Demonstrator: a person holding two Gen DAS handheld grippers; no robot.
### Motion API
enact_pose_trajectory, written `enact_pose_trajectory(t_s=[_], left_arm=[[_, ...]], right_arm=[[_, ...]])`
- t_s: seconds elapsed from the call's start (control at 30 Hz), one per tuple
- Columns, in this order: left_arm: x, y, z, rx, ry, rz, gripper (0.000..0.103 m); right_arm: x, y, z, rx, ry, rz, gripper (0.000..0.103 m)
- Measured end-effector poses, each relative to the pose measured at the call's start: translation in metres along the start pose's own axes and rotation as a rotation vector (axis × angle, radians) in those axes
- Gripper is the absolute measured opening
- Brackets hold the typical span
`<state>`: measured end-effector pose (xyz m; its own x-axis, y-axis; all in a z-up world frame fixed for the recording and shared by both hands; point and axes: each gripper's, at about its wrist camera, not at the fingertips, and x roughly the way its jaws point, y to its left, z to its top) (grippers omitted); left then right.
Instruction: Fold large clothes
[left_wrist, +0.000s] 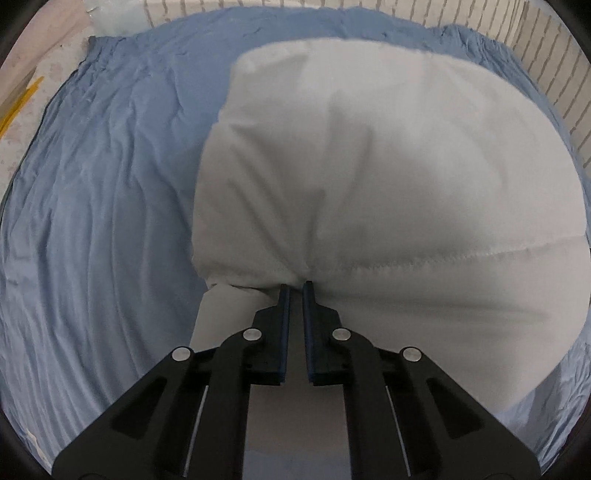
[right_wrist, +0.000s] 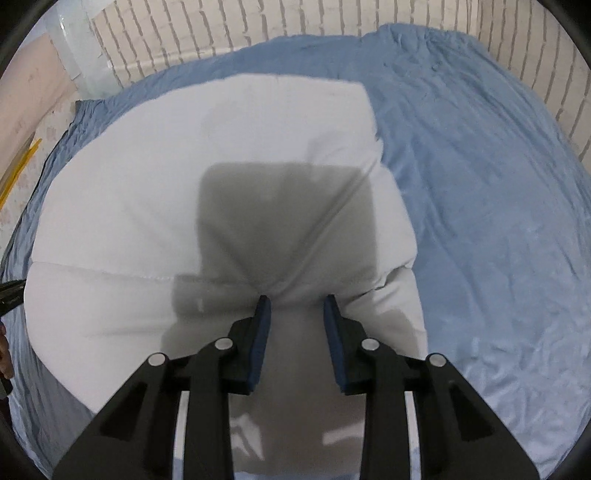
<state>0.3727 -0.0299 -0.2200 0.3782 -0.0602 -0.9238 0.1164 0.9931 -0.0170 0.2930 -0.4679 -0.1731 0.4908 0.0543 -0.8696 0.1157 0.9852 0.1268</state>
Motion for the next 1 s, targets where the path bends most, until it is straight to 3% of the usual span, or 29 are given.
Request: enact_pose_trajectory(t_s=[0.2, 1.0], left_arm=[[0.013, -0.011, 0.004, 0.038, -0.006, 0.037, 0.004], [0.028, -0.007, -0.002, 0.015, 0.013, 0.019, 0.003]], right_arm=[[0.012, 0.004, -0.002, -0.004, 0.010, -0.004, 0.030], [0.031, 0.009, -0.003, -0.017, 0.037, 0.000, 0.030]])
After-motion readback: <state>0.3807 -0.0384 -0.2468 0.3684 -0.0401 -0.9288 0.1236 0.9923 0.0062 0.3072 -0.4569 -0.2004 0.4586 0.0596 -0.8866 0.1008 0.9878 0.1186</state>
